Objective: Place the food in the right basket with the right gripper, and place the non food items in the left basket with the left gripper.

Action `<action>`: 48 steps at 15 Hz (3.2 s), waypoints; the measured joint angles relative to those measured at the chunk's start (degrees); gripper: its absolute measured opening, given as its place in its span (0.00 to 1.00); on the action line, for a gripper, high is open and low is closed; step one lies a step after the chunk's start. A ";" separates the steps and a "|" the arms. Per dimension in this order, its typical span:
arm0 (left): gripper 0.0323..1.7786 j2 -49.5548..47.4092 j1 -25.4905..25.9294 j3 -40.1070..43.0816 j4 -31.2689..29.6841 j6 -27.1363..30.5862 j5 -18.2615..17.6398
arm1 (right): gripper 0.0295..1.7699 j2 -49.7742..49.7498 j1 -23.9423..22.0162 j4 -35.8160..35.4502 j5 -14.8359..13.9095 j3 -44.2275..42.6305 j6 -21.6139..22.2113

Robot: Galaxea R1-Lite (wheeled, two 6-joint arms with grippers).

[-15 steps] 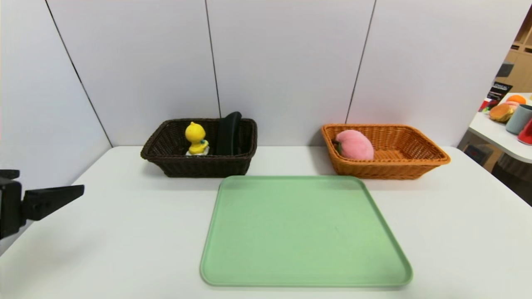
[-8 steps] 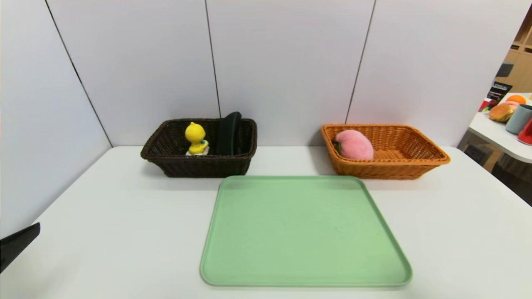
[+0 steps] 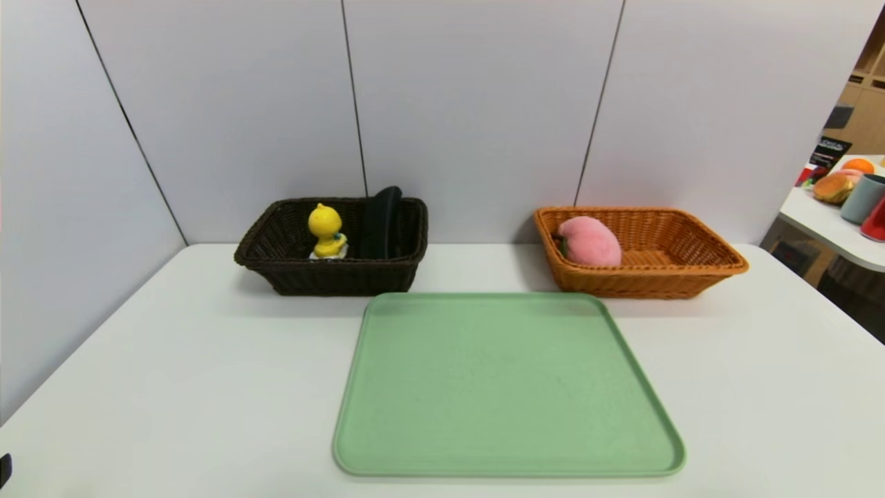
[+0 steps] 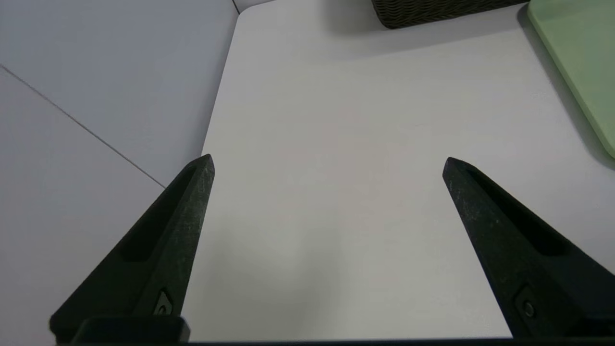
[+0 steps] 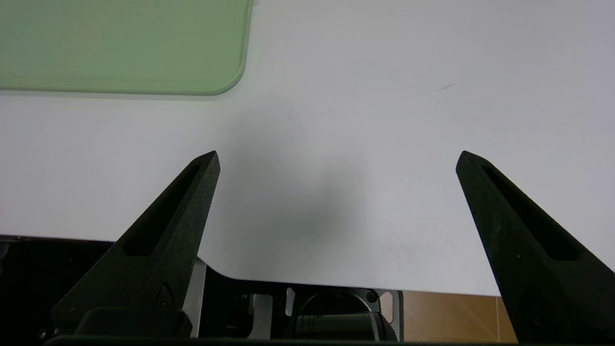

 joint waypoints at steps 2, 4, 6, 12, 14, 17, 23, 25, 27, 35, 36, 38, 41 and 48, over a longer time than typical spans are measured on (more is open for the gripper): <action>0.95 -3.22 0.02 2.47 -0.09 -0.11 0.02 | 0.96 -4.40 -1.11 -0.60 -2.16 1.71 0.04; 0.95 -6.25 0.07 4.88 -0.20 -0.24 0.00 | 0.96 -8.79 -2.65 -0.77 -3.39 3.17 0.09; 0.95 -8.24 0.16 6.40 -1.33 -2.15 -0.05 | 0.96 -13.03 -4.73 -2.18 -3.39 5.13 0.04; 0.95 -9.73 0.27 6.49 -3.08 -0.99 -3.08 | 0.96 -21.30 -4.90 -10.12 0.24 10.62 -0.50; 0.95 -9.79 0.27 7.06 -3.11 -0.85 -3.12 | 0.96 -23.21 -4.75 -11.61 0.68 12.39 -0.52; 0.95 -10.36 1.62 7.80 -2.89 -1.21 -1.35 | 0.96 -27.31 -4.67 -16.48 0.44 17.65 -1.13; 0.95 -14.85 5.55 9.01 -2.45 -2.34 -9.92 | 0.96 -31.15 -4.67 -17.64 0.93 19.74 -2.41; 0.95 -18.03 5.02 10.20 -2.32 -0.52 -12.06 | 0.96 -32.07 -4.67 -19.04 0.74 20.37 -3.22; 0.95 -21.80 4.74 12.82 -2.62 0.72 -12.29 | 0.96 -32.52 -4.67 -23.78 0.35 21.15 -3.02; 0.95 -25.25 4.46 29.71 -25.82 5.16 -11.73 | 0.96 -32.76 -4.62 -59.50 -0.50 43.97 -10.41; 0.95 -25.30 4.46 30.57 -27.09 4.96 -11.97 | 0.96 -32.76 -4.62 -60.32 0.96 45.04 -11.98; 0.95 -25.30 4.51 31.32 -22.35 4.63 -12.31 | 0.96 -32.76 -4.60 -54.31 1.69 45.92 -12.45; 0.95 -25.32 4.49 31.45 -19.72 2.82 -15.23 | 0.96 -32.76 -4.60 -47.04 2.66 46.07 -9.22; 0.95 -25.34 4.49 31.50 -17.83 -4.64 -14.37 | 0.96 -32.76 -4.58 -46.82 1.87 46.12 -2.69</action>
